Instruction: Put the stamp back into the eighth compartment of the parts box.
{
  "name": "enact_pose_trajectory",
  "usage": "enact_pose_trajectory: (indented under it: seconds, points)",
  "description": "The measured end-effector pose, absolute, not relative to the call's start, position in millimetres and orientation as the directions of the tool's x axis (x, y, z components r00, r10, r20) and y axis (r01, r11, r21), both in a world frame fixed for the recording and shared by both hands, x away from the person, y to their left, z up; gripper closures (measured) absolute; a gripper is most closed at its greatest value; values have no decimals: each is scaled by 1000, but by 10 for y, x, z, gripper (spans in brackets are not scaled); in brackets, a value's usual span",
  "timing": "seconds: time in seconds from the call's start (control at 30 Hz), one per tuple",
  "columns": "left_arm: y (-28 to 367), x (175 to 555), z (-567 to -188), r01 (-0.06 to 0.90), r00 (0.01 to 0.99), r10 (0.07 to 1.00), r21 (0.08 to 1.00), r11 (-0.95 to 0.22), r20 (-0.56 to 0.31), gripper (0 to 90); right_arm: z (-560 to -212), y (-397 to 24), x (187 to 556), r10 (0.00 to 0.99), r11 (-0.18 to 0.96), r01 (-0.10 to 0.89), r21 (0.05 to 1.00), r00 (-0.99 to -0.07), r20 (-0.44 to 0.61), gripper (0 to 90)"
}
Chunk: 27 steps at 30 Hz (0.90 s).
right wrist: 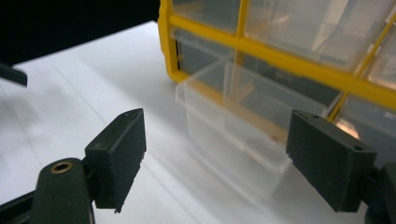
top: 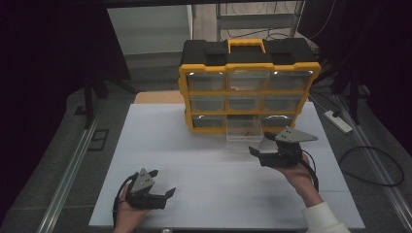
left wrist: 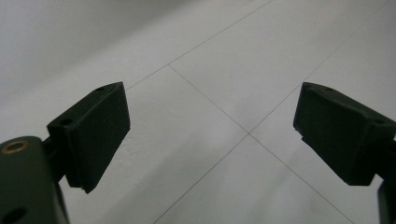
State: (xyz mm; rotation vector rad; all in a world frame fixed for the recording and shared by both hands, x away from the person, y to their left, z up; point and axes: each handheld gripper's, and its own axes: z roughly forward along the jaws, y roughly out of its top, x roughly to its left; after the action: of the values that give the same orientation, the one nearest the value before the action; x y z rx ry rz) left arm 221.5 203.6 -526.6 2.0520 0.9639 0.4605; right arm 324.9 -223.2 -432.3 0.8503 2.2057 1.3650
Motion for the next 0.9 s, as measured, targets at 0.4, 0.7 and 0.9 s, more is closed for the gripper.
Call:
enact_pose_trajectory:
  seconds: [0.4, 0.7, 0.9]
  points:
    - [2016, 2222, -5282, 476, 642, 766, 788, -391, -7, 107, -4625, -2639, 2807, 693, 356, 307, 883, -720, -29, 215]
    - [2013, 2227, -5289, 478, 643, 766, 785, -394, -6, 108, -4780, -2908, 2651, 717, 358, 336, 871, -697, -25, 216]
    - [2008, 2231, -5296, 479, 644, 765, 781, -401, -3, 107, -4874, -3016, 2565, 714, 364, 335, 869, -700, -29, 216]
